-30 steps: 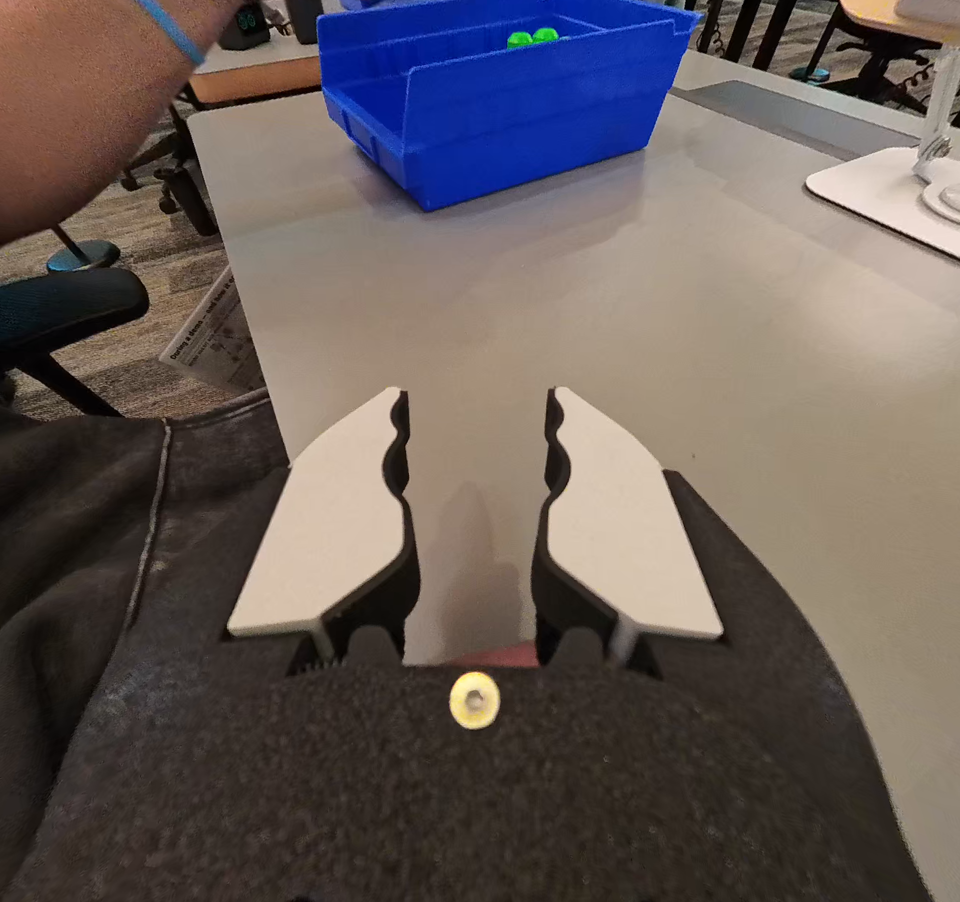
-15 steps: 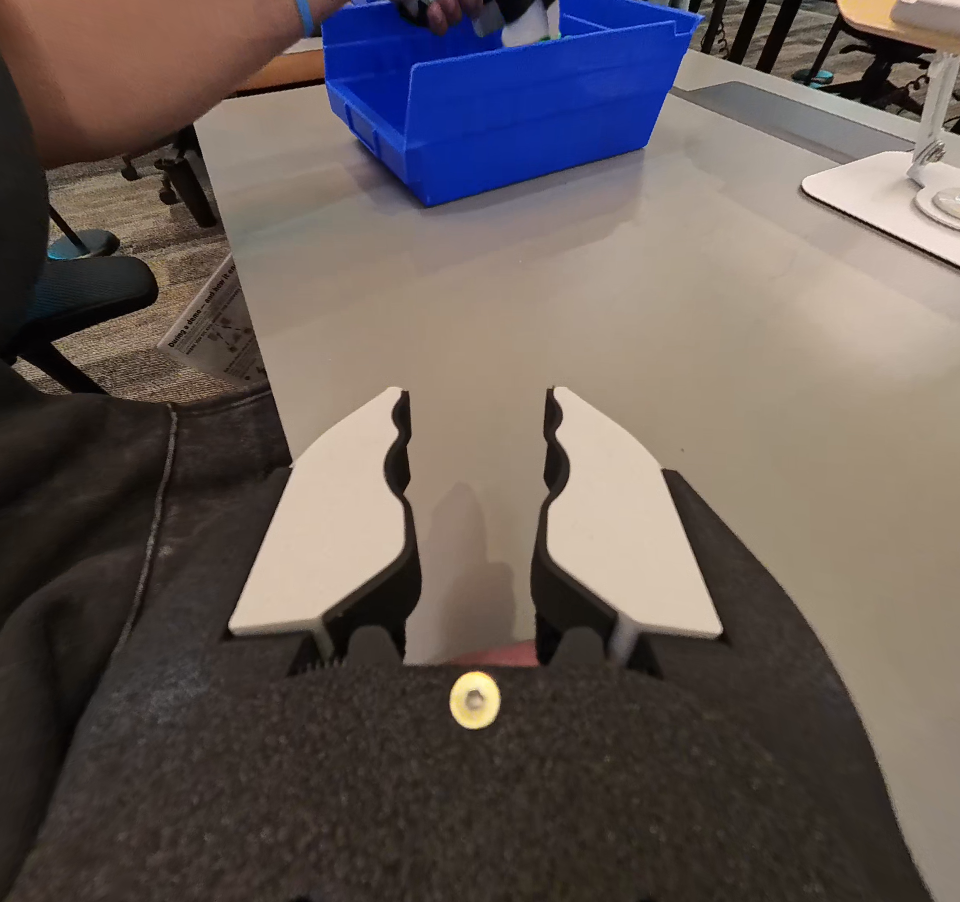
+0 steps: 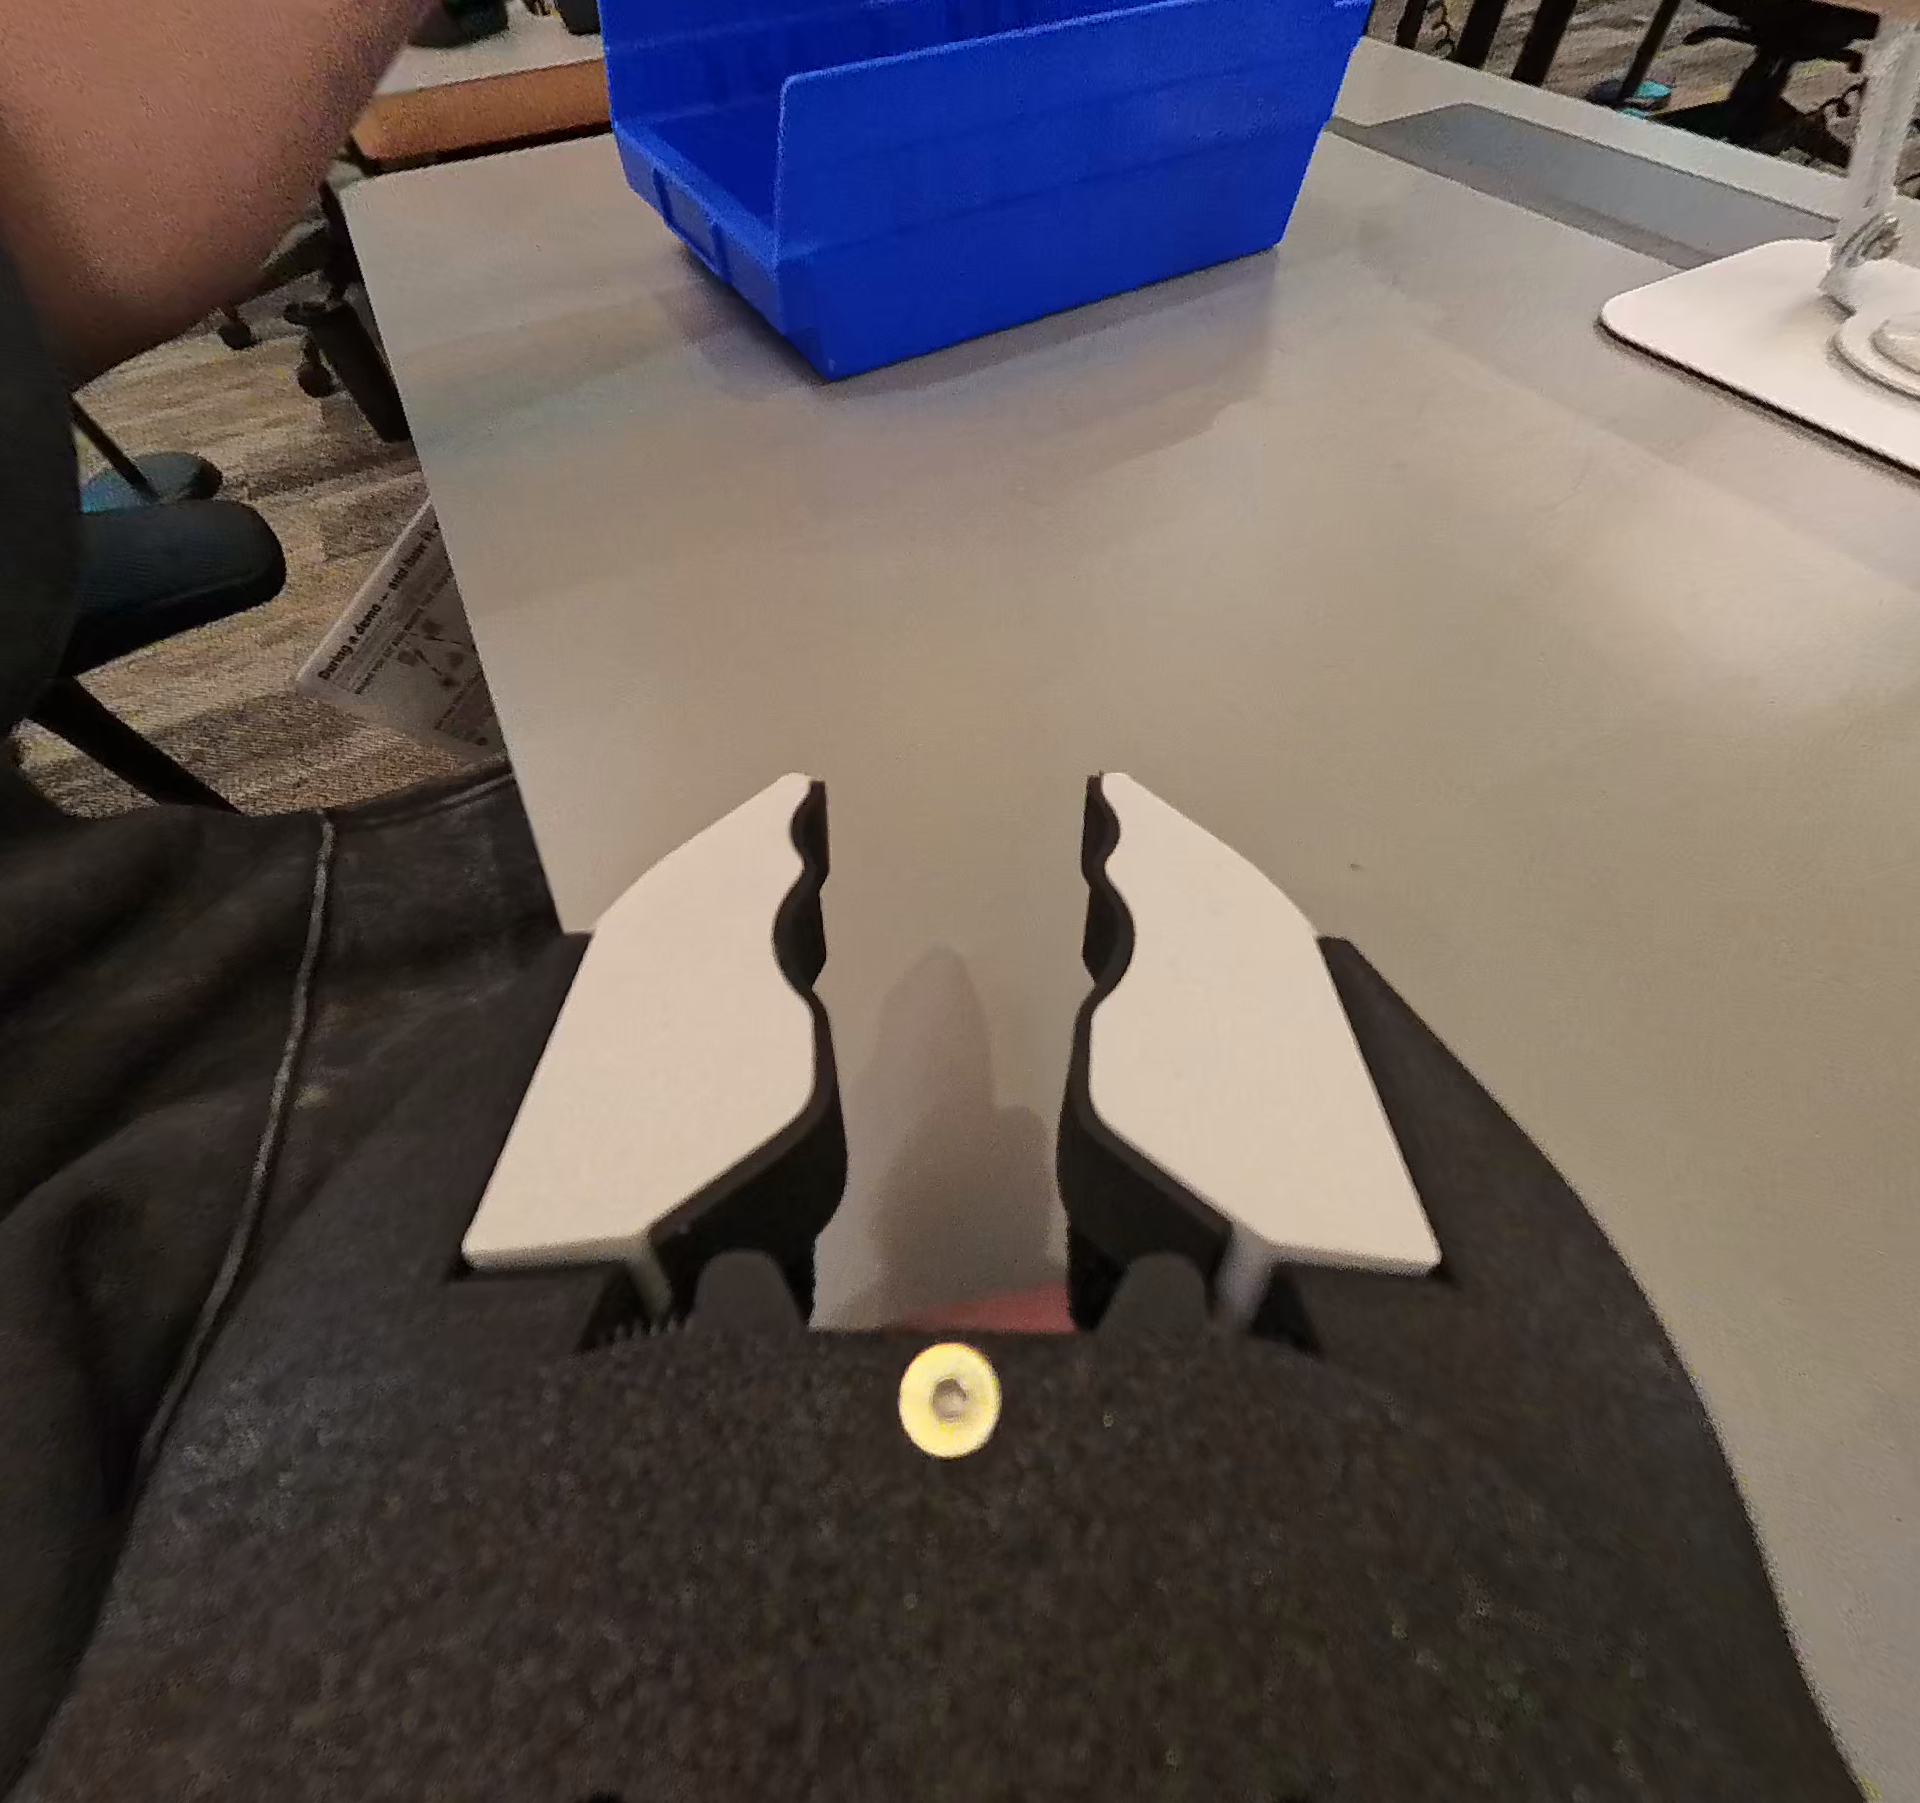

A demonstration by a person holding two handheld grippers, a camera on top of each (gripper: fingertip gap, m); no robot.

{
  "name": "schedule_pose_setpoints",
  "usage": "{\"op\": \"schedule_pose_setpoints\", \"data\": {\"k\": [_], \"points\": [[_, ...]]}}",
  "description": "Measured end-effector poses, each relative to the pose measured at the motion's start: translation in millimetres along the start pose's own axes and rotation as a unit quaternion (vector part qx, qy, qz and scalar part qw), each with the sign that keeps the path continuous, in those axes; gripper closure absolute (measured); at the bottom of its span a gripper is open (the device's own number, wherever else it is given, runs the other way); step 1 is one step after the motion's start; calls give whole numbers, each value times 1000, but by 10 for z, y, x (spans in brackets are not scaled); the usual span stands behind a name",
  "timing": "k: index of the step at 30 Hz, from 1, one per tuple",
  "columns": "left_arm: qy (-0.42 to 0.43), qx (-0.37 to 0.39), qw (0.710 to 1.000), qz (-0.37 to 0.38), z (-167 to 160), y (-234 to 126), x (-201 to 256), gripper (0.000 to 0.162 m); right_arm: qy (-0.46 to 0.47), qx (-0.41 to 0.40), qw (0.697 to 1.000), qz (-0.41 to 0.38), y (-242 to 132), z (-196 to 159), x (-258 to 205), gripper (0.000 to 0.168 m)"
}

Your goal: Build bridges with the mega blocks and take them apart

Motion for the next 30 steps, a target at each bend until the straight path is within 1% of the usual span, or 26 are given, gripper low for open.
{"op": "schedule_pose_setpoints", "data": {"k": [3, 5, 7, 9, 11, 13, 14, 15, 17, 19, 21, 23, 25, 26, 27, 30], "points": [[31, 85, 993, -82, 132, -434, 378, 126, 15, 7, 1000, 1, -11, 16, 43, 122], [55, 134, 978, -151, 169, -668, 686, 126, 26, 11, 1000, 4, -14, 34, 84, 122], [80, 155, 958, -226, 148, -820, 1014, 126, 35, 17, 999, 12, -8, 88, 138, 121], [106, 150, 934, -306, 93, -893, 1365, 126, 27, 18, 999, 25, 13, 219, 213, 120], [154, 129, 907, -370, 7, -914, 1724, 126, 12, 25, 999, 42, 37, 443, 304, 121], [209, 108, 878, -416, -83, -907, 2064, 126, 17, 27, 995, 96, 88, 684, 351, 118], [233, 96, 861, -441, -131, -896, 2230, 126, 21, 17, 991, 130, 136, 777, 364, 116], [255, 80, 845, -463, -180, -876, 2386, 126, 19, 7, 989, 146, 196, 850, 401, 115], [300, 51, 826, -474, -259, -793, 2648, 126, 5, 5, 989, 151, 313, 944, 479, 110], [344, 23, 806, -481, -341, -713, 2855, 126, 17, 18, 983, 183, 368, 985, 477, 111], [366, 8, 790, -492, -395, -651, 3007, 126, 33, 22, 978, 203, 413, 943, 470, 117], [367, 2, 785, -500, -412, -592, 3108, 126, 28, 2, 979, 200, 461, 829, 487, 115], [364, 6, 779, -511, -419, -552, 3177, 126, 43, 10, 975, 217, 457, 780, 474, 116], [361, 10, 777, -516, -421, -533, 3207, 126, 52, 16, 972, 229, 445, 772, 464, 120], [357, 13, 776, -521, -418, -515, 3232, 126, 55, 15, 972, 227, 445, 760, 479, 130], [350, 43, 767, -536, -404, -500, 3263, 126, 57, 21, 970, 236, 411, 753, 507, 131]]}}
Point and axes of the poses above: each gripper's, where its closed fingertips meet, y out along the fingers, z out of its top, x = y × z across the jaws, the point moved 6 cm from there along -y, back along the fingers, and after that the axes turned 9 degrees about y, right-handed, at the moved point
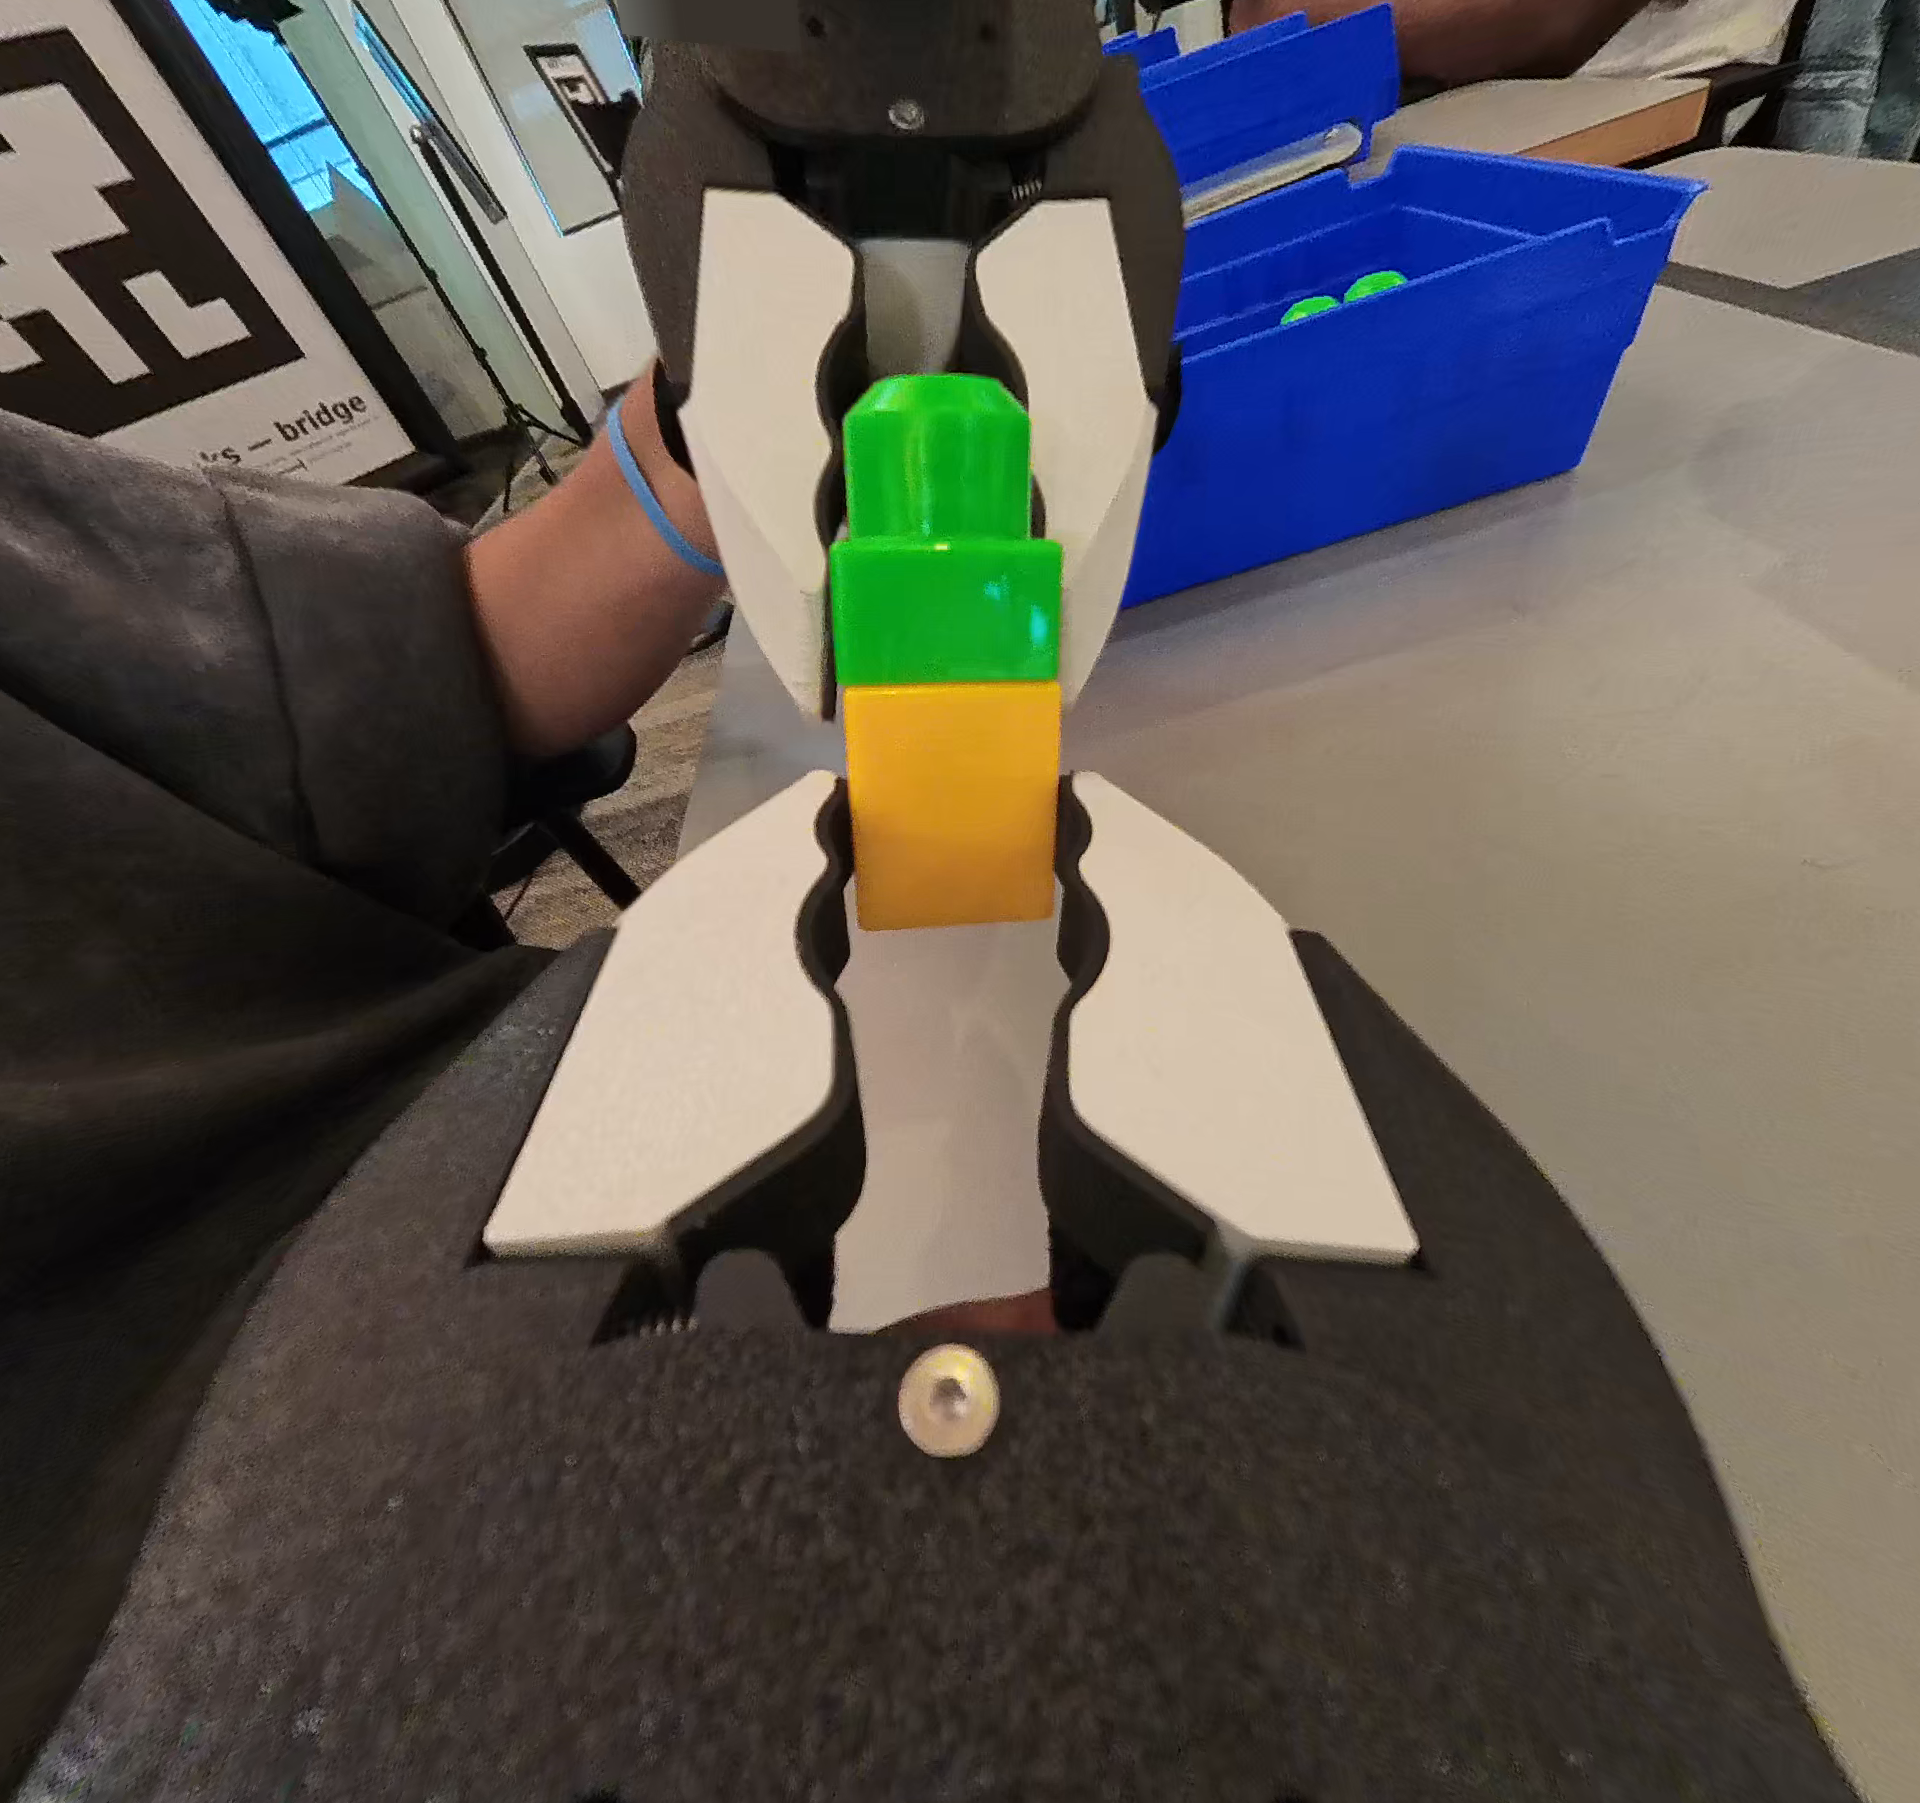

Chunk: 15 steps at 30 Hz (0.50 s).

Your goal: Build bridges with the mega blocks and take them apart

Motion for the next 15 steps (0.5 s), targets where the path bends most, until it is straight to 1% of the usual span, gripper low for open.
{"op": "schedule_pose_setpoints", "data": {"k": [5, 11, 12, 13, 15], "points": [[5, 52, 999, 8, 56, 11, -50, 126, 9, 9, 1000, 3, -41, 9, 48, 131], [9, 71, 997, 26, 17, 59, -46, 126, 30, -6, 999, 17, -37, -67, 74, 132], [6, 80, 996, 29, 24, 42, -54, 126, 31, -24, 999, 15, -37, -114, 96, 132], [-1, 103, 994, 35, 54, -28, -78, 126, 28, -42, 999, 5, -43, -182, 133, 132], [-31, 200, 979, 34, 181, -355, -134, 126, 43, -50, 998, 3, -65, -285, 190, 132]]}}
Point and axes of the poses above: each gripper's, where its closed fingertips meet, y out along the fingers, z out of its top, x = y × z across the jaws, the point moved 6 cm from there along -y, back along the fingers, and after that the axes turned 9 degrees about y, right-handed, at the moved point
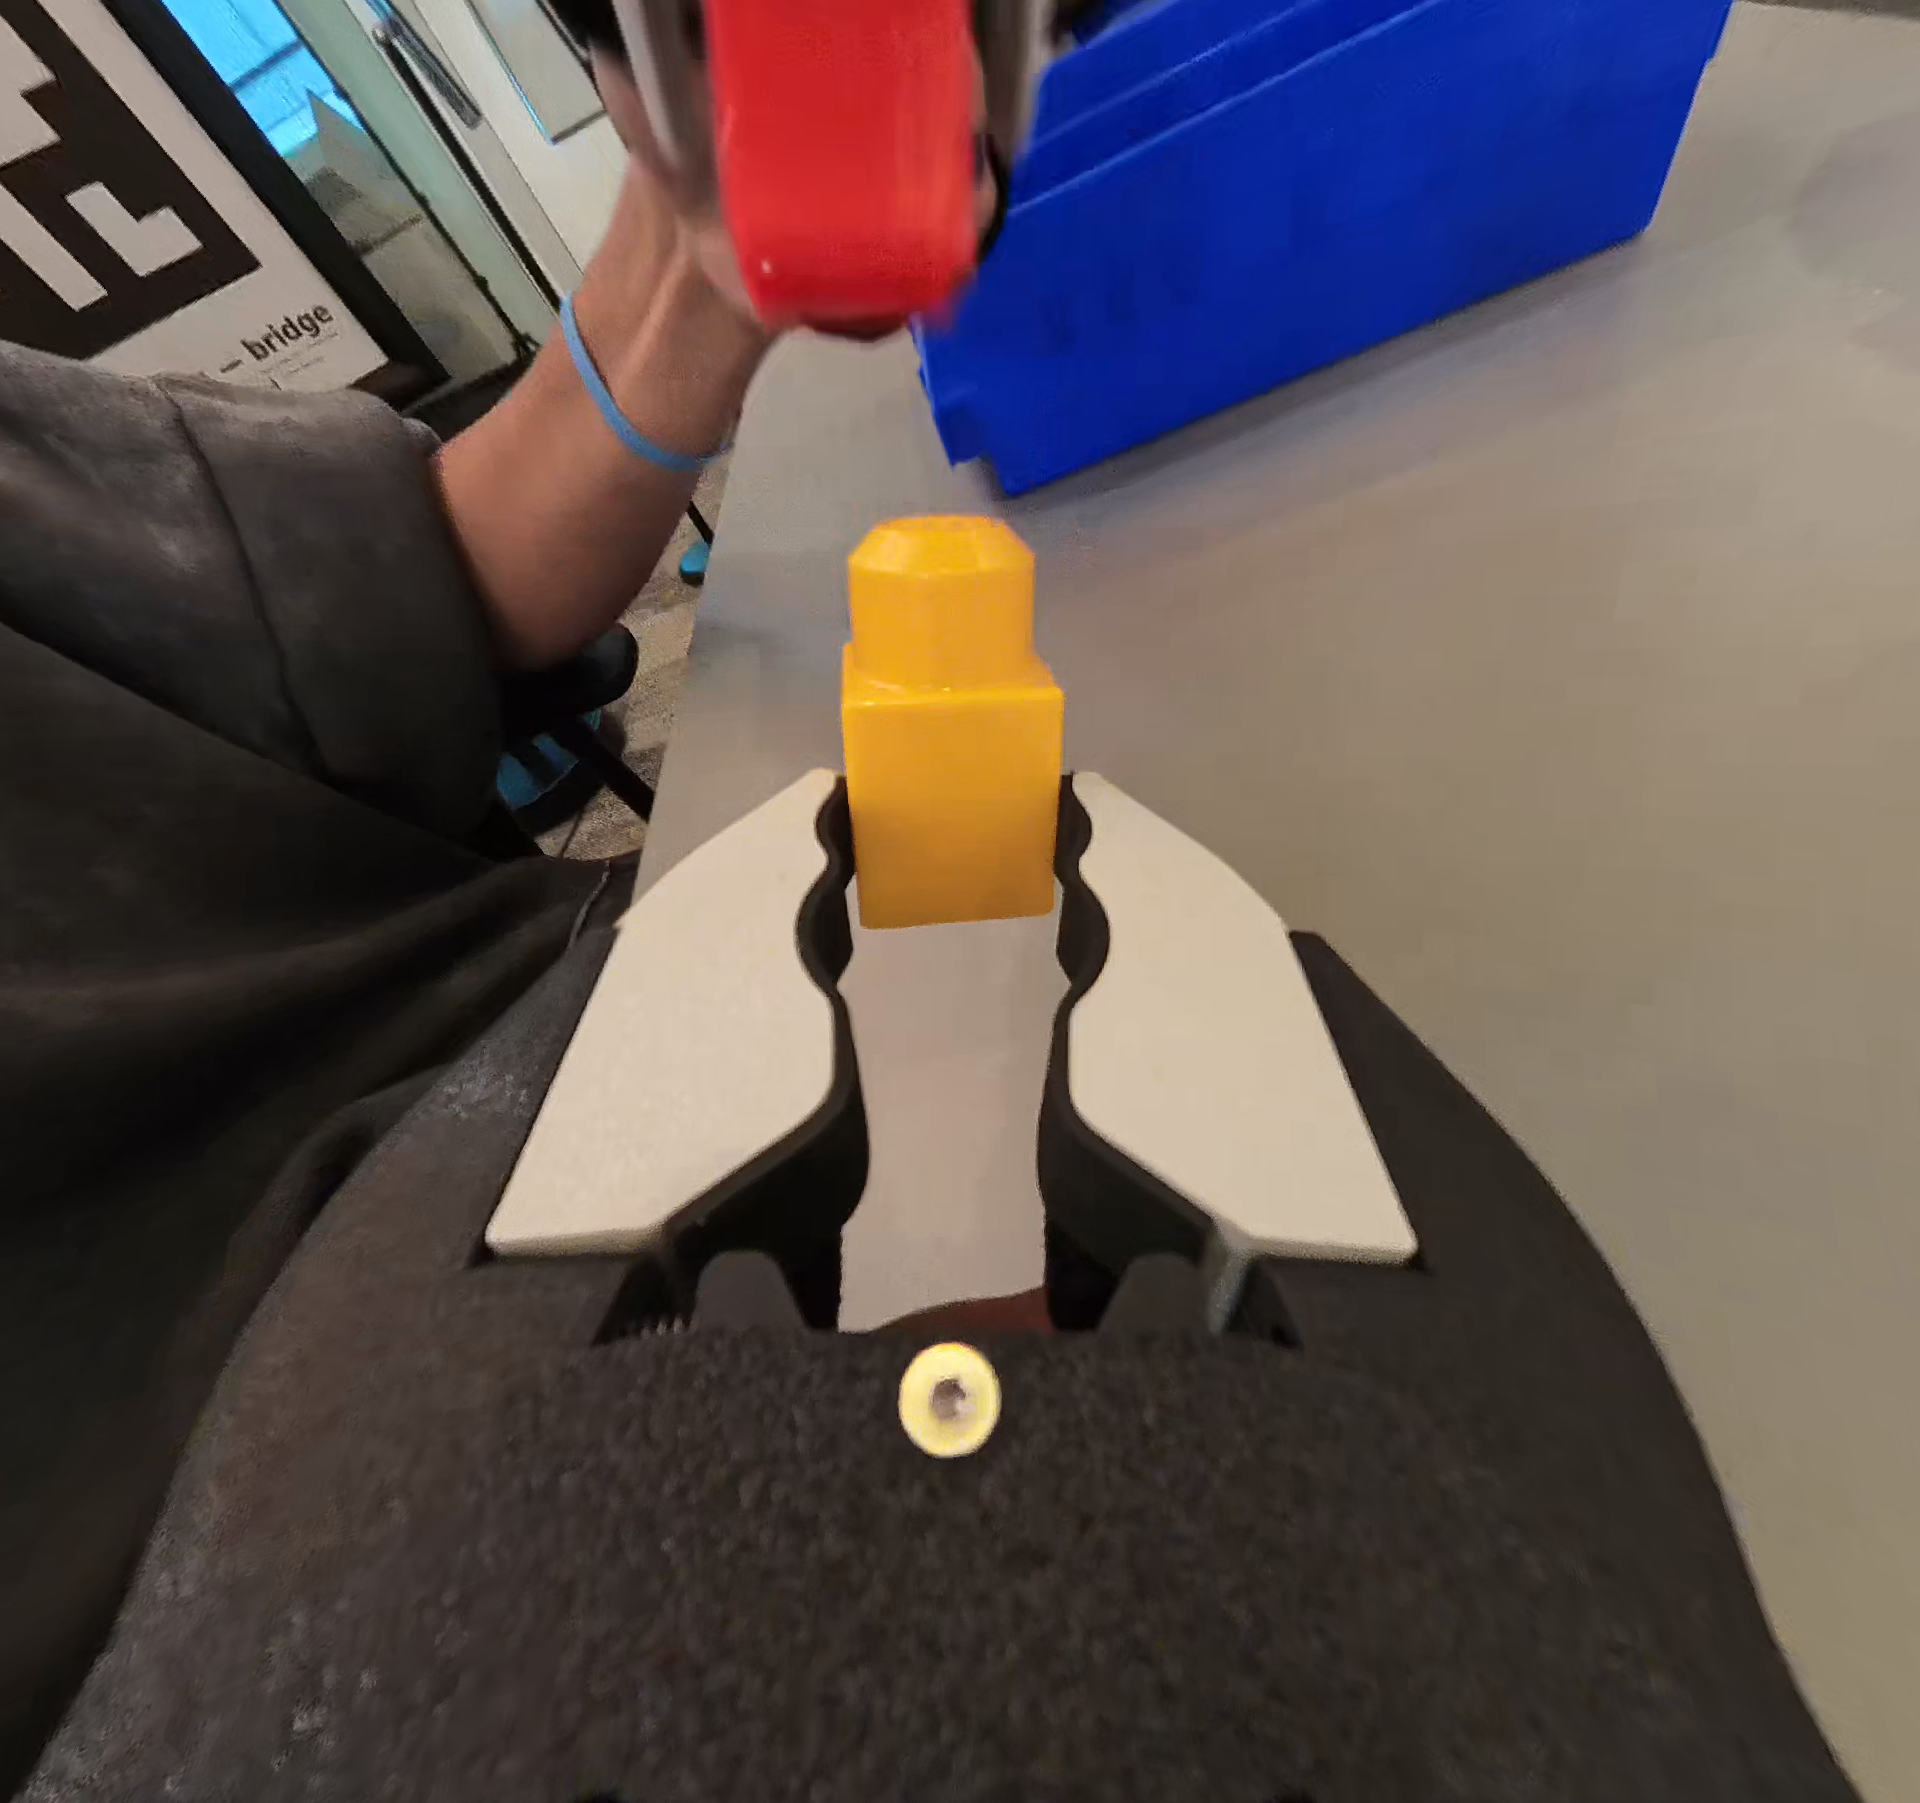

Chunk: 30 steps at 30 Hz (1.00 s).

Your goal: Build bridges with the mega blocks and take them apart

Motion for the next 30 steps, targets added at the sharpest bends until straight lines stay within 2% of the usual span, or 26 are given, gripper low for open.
{"op": "schedule_pose_setpoints", "data": {"k": [1, 3, 9, 11, 14, 16, 18, 19, 21, 24, 27, 30], "points": [[-15, 40, 999, -19, 114, -149, 3, 126, 6, -1, 1000, 0, -3, -22, 20, 132], [-14, 64, 998, -23, 207, -369, 8, 126, 2, -8, 1000, -7, 3, -26, 39, 132], [-8, -26, 998, 64, 64, -442, -65, 126, -13, -13, 999, -41, -44, 94, -52, 131], [-3, -40, 996, 85, 65, -438, -72, 126, -40, -9, 996, -79, -254, 301, -187, 131], [11, -62, 992, 106, 57, -424, -52, 126, -87, 23, 978, -189, -896, 661, -365, 131], [19, -69, 991, 113, 56, -415, -38, 126, -81, 64, 946, -308, -1509, 818, -317, 131], [19, -71, 991, 111, 52, -404, -31, 126, -35, 88, 891, -444, -2147, 781, -99, 132], [18, -71, 991, 110, 49, -397, -32, 126, 6, 80, 858, -507, -2424, 665, 65, 132], [12, -74, 991, 108, 30, -375, -49, 126, 100, 13, 805, -585, -2801, 307, 378, 131], [6, -86, 990, 112, -16, -337, -85, 126, 140, -78, 720, -675, -3159, -71, 634, 131], [7, -101, 989, 112, -53, -307, -92, 126, 184, -112, 687, -694, -3254, -257, 764, 131], [14, -111, 987, 113, -72, -283, -81, 126, 195, -166, 642, -723, -3317, -431, 908, 131]]}}
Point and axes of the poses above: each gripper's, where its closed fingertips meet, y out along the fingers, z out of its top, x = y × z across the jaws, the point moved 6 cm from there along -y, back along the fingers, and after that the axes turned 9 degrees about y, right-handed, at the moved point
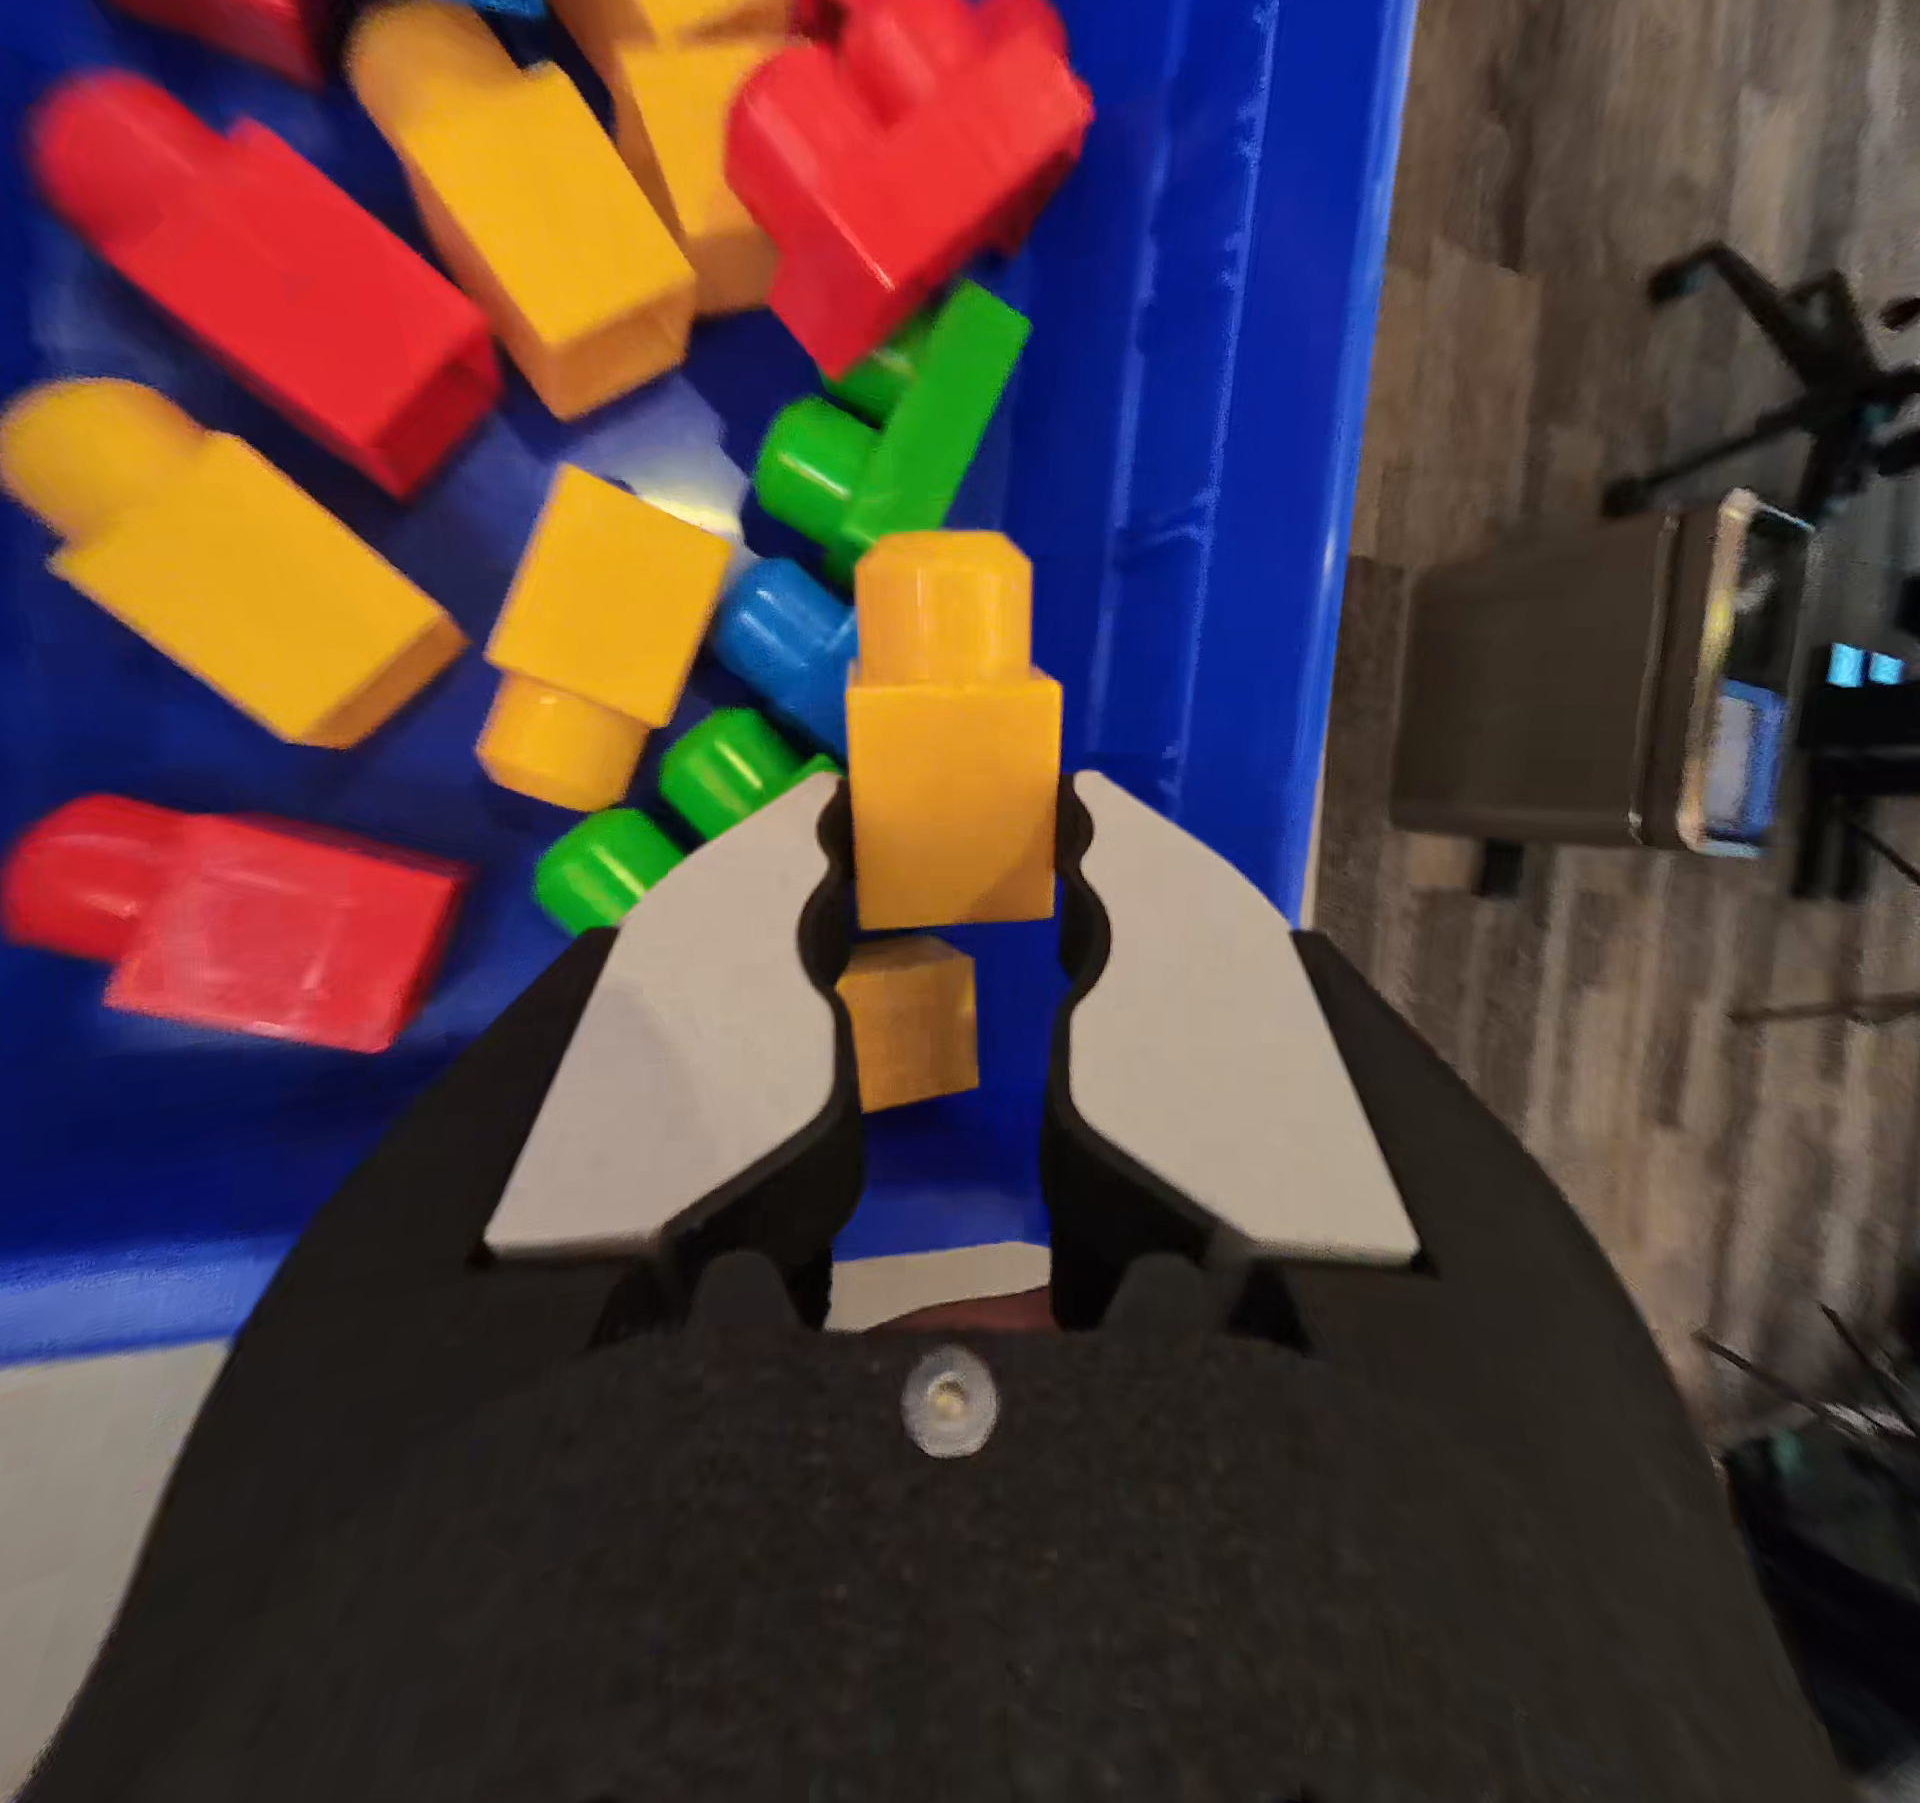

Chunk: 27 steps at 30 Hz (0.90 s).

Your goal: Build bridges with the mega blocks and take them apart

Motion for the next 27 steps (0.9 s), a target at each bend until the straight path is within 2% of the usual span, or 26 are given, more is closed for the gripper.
{"op": "schedule_pose_setpoints", "data": {"k": [1, 4, 6, 9, 11, 13, 15, 18, 19, 22, 24, 25, 27], "points": [[1, -1, 1000, -3, -3, 10, 11, 126, -7, -8, 1000, -10, 56, -17, -1, 132], [2, -12, 1000, -8, -33, 46, 18, 126, -15, -9, 1000, -18, 156, -36, -3, 117], [-5, -17, 1000, -8, -54, 68, 4, 126, -8, 13, 1000, -13, 88, -4, 27, 114], [-15, -19, 1000, -11, -73, 89, -16, 126, 20, 93, 995, -15, -345, 146, 123, 113], [-16, -21, 1000, -13, -79, 101, -16, 126, 31, 178, 983, 37, -782, 281, 31, 114], [-14, -21, 1000, -17, -76, 116, -1, 126, 24, 265, 954, 136, -1232, 388, -227, 118], [-12, -20, 999, -22, -66, 129, 21, 126, -5, 306, 912, 272, -1581, 413, -662, 120], [-13, -14, 999, -33, -45, 138, 49, 126, -88, 257, 822, 501, -1859, 280, -1561, 114], [-15, -6, 999, -41, -33, 135, 61, 126, -108, 231, 791, 556, -1888, 218, -1860, 114], [-28, 18, 997, -68, 9, 123, 89, 126, -158, 155, 726, 651, -1861, 9, -2701, 111], [-32, 28, 996, -83, 18, 130, 107, 126, -163, 135, 686, 696, -1882, -105, -3117, 110], [-33, 32, 994, -95, 18, 141, 126, 126, -162, 136, 673, 708, -1896, -142, -3257, 110], [-34, 40, 992, -118, 12, 174, 168, 126, -152, 168, 678, 699, -1866, -146, -3431, 112]]}}
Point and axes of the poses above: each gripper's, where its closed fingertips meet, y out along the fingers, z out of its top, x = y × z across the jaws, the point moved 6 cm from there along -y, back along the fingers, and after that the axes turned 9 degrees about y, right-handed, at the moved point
